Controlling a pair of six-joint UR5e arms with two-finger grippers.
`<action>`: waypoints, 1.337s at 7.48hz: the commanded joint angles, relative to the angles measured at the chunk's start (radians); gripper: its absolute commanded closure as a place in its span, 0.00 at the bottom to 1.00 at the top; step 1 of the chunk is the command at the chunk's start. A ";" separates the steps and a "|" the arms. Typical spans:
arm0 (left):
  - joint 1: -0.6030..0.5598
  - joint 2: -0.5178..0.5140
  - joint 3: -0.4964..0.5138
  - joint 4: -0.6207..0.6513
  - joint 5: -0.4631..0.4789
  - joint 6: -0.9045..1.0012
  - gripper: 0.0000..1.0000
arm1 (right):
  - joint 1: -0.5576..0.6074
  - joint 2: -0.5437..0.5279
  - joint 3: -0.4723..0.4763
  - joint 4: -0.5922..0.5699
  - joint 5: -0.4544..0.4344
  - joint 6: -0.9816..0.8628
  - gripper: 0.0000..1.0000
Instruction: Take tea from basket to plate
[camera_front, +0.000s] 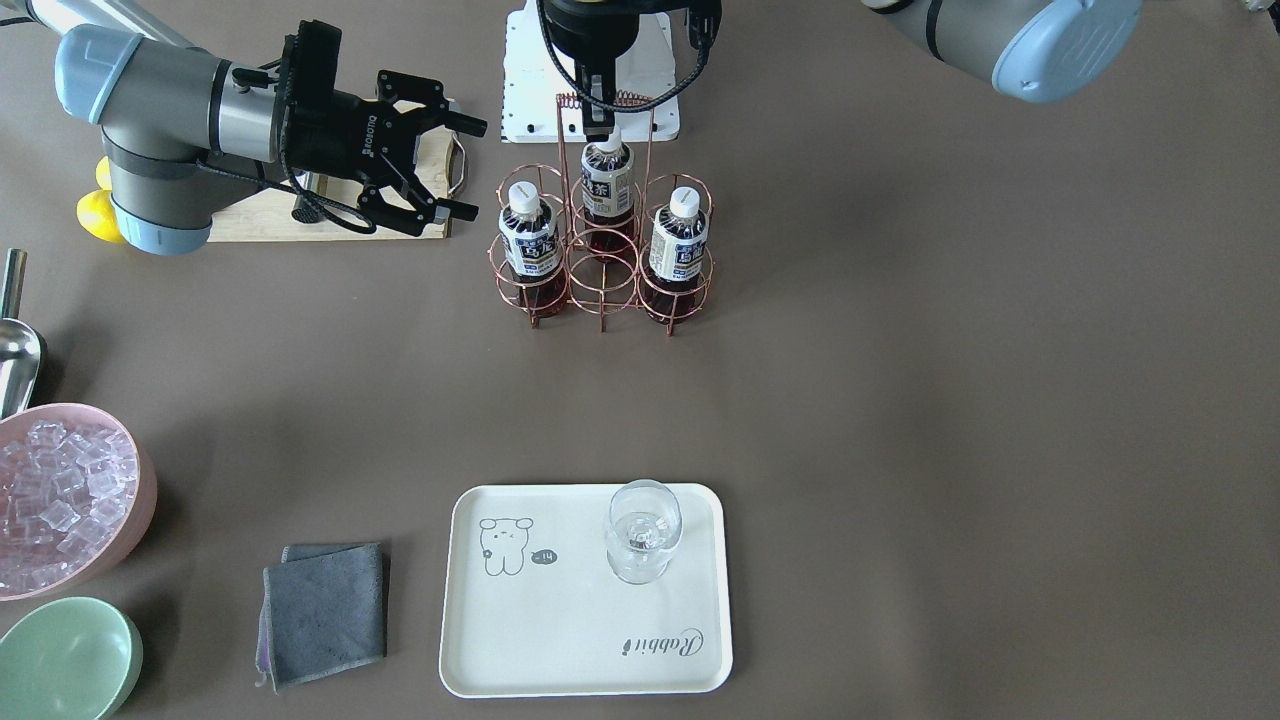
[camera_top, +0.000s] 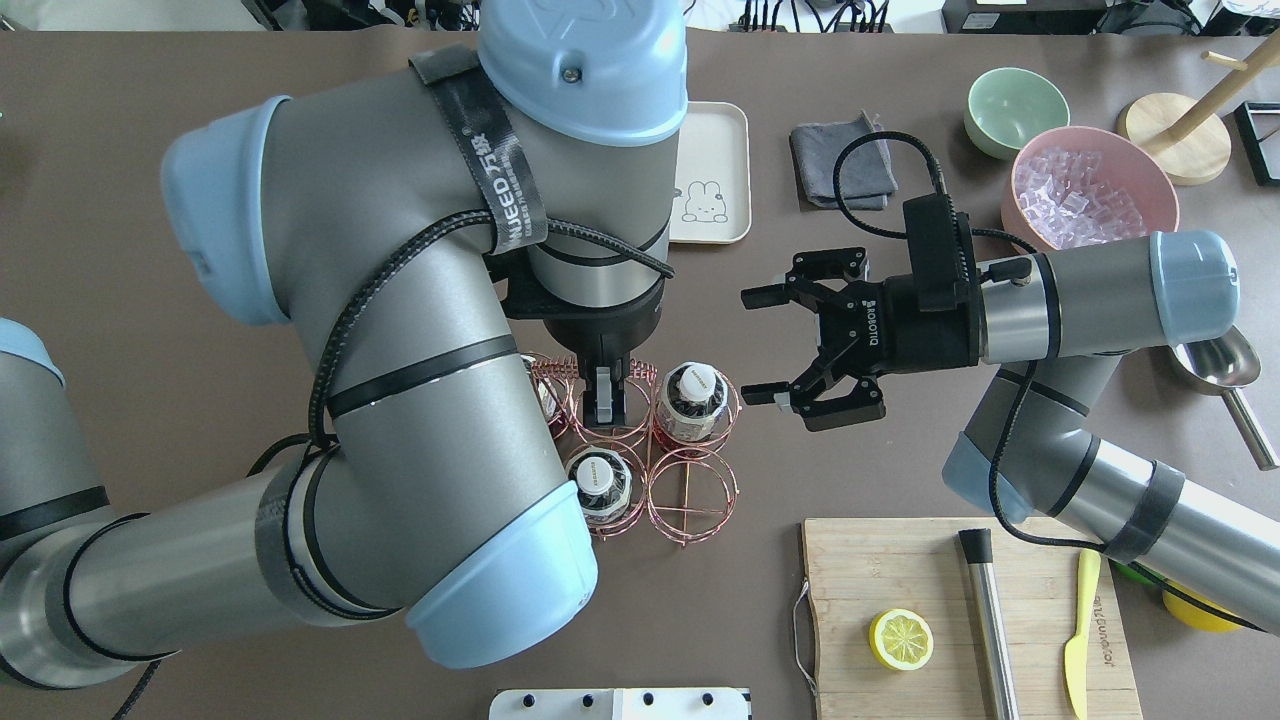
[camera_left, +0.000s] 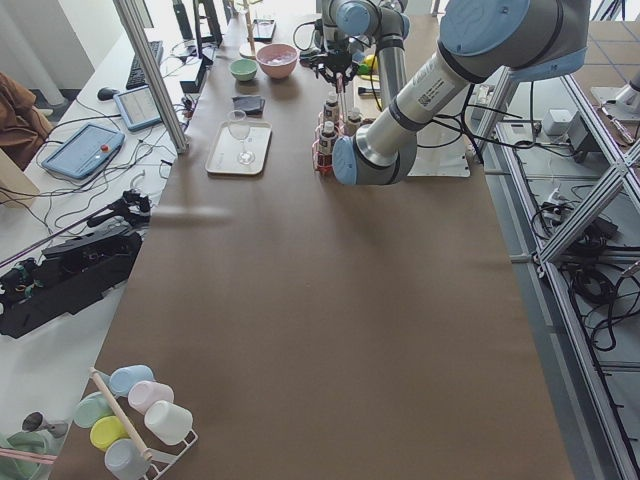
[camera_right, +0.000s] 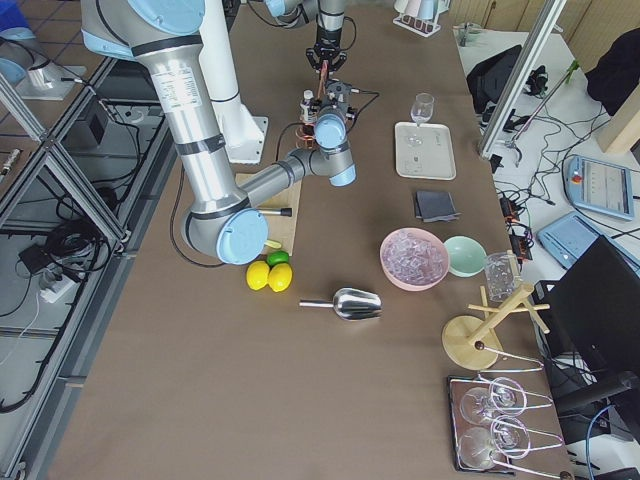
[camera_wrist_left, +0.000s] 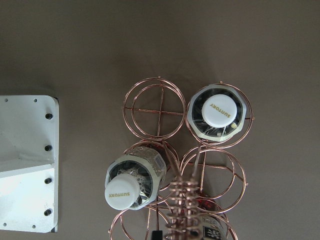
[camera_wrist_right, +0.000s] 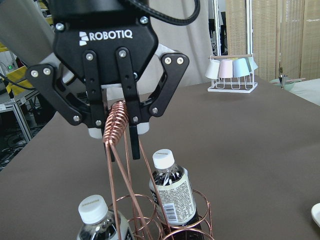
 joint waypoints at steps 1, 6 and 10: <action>0.000 -0.003 0.002 0.000 0.000 0.000 1.00 | -0.044 -0.001 0.002 -0.011 -0.063 -0.057 0.03; 0.001 -0.003 0.002 0.002 0.000 -0.002 1.00 | -0.154 -0.005 -0.005 -0.019 -0.189 -0.170 0.03; 0.001 -0.003 -0.001 0.002 0.000 -0.002 1.00 | -0.160 -0.007 -0.005 -0.068 -0.223 -0.261 0.16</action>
